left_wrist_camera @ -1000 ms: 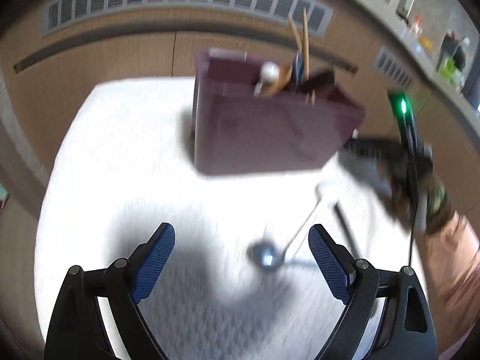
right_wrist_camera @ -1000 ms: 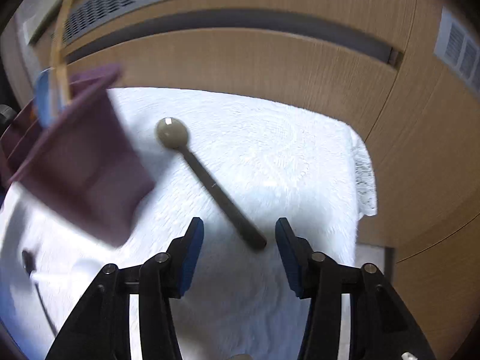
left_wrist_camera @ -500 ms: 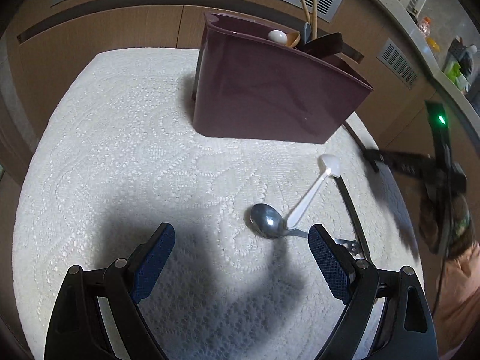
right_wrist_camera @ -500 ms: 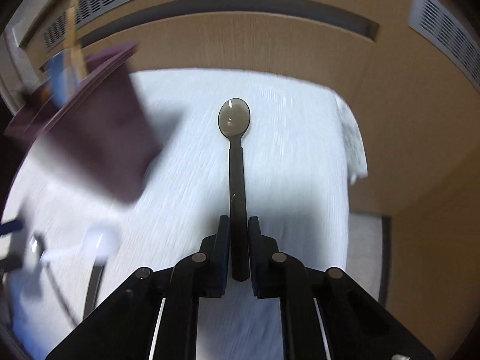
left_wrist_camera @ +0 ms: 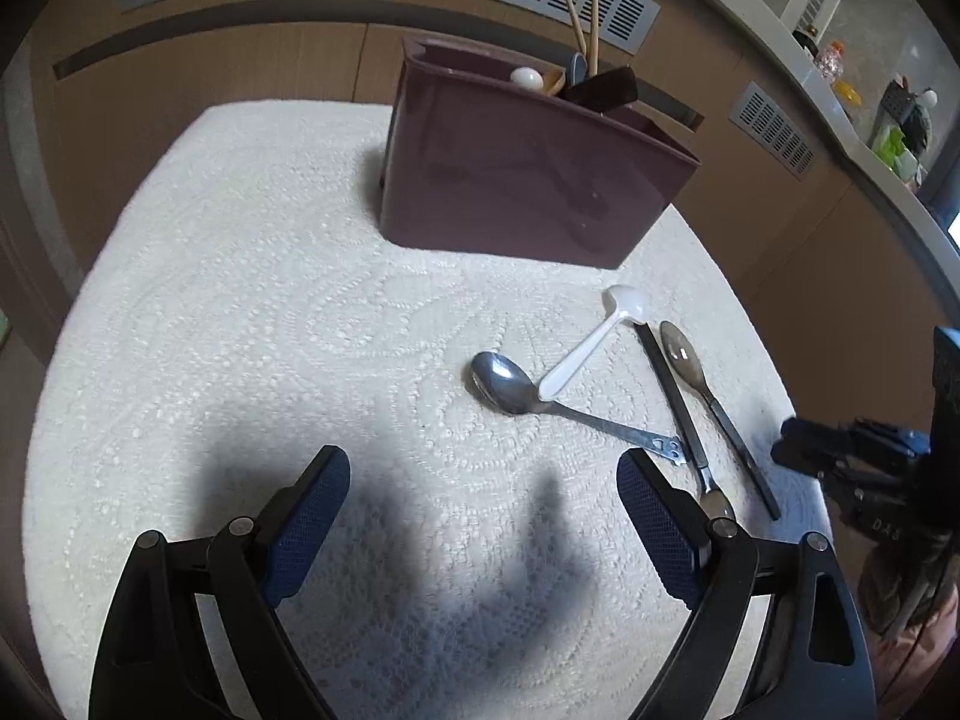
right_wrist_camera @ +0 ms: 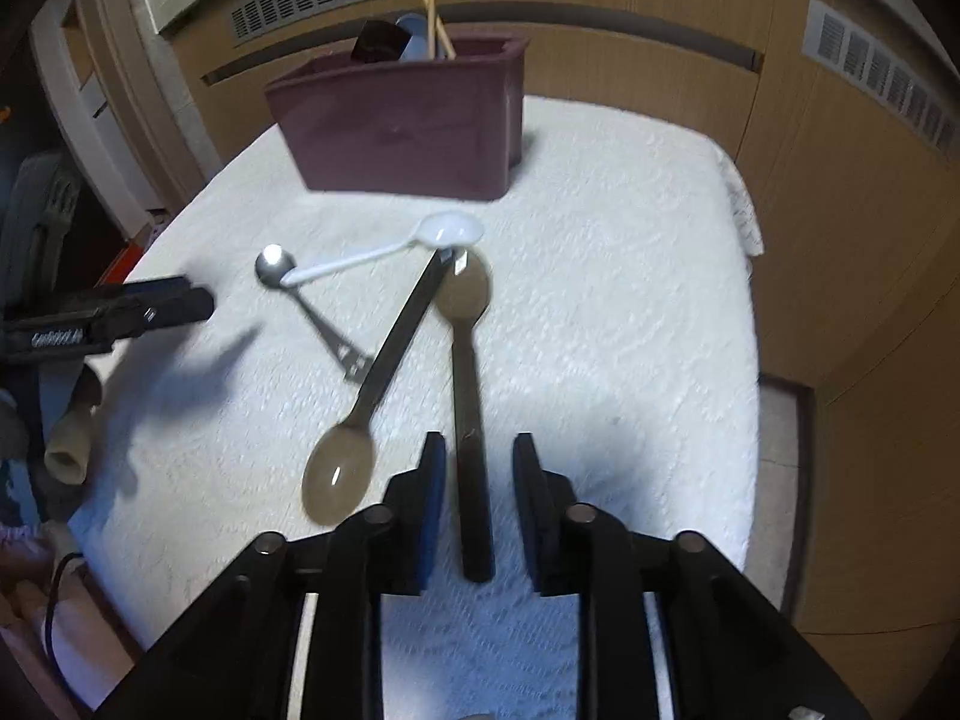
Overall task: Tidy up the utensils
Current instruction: 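Grasp the dark brown-bowled spoon by its handle with the right tool, then hold the dark spoon in the right tool while the left tool grasps the white plastic spoon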
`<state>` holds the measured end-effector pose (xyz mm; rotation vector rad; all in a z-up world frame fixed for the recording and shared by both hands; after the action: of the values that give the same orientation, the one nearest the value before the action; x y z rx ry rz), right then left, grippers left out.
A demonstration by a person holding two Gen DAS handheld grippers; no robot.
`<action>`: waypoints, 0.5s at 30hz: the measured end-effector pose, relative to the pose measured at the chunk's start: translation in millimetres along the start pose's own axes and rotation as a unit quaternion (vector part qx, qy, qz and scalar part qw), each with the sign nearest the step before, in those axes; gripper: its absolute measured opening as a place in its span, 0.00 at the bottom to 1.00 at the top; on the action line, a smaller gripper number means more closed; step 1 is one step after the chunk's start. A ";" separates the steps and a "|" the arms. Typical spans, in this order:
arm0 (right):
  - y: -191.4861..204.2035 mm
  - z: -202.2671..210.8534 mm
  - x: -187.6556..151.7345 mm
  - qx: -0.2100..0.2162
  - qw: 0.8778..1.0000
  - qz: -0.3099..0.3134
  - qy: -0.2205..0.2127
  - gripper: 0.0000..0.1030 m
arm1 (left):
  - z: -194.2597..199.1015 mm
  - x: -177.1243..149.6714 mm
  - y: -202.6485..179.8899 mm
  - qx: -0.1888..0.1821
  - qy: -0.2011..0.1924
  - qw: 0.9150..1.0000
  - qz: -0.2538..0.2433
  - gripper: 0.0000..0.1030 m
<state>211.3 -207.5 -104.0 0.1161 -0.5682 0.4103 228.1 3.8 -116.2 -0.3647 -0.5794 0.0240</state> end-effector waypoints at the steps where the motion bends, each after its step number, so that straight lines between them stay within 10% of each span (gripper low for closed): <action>1: -0.5 -2.3 7.5 -0.001 1.000 0.000 -0.005 0.25 | 3.4 0.2 1.5 0.007 -0.008 1.000 -0.005 0.88; 8: 3.4 -43.7 50.1 -0.004 0.999 0.020 -0.028 0.48 | 6.8 -1.5 8.1 0.030 -0.019 0.999 -0.019 0.88; 15: -1.5 -80.5 63.6 -0.006 1.000 0.012 -0.003 0.47 | -5.5 -7.8 0.8 0.029 -0.005 0.999 -0.031 0.88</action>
<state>300.7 -169.3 -136.9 0.0989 -0.5788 0.4299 224.5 1.8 -124.9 -0.2896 -0.5982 -0.0158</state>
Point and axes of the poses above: each gripper's, at about its wrist camera, not at the fingertips, and z roughly against the way its jaws point, y to its left, x to its top, the point moved 9 cm from there along -z, roughly the way its jaws point, and after that the axes turned 6 degrees about z, right-handed, at the moved point
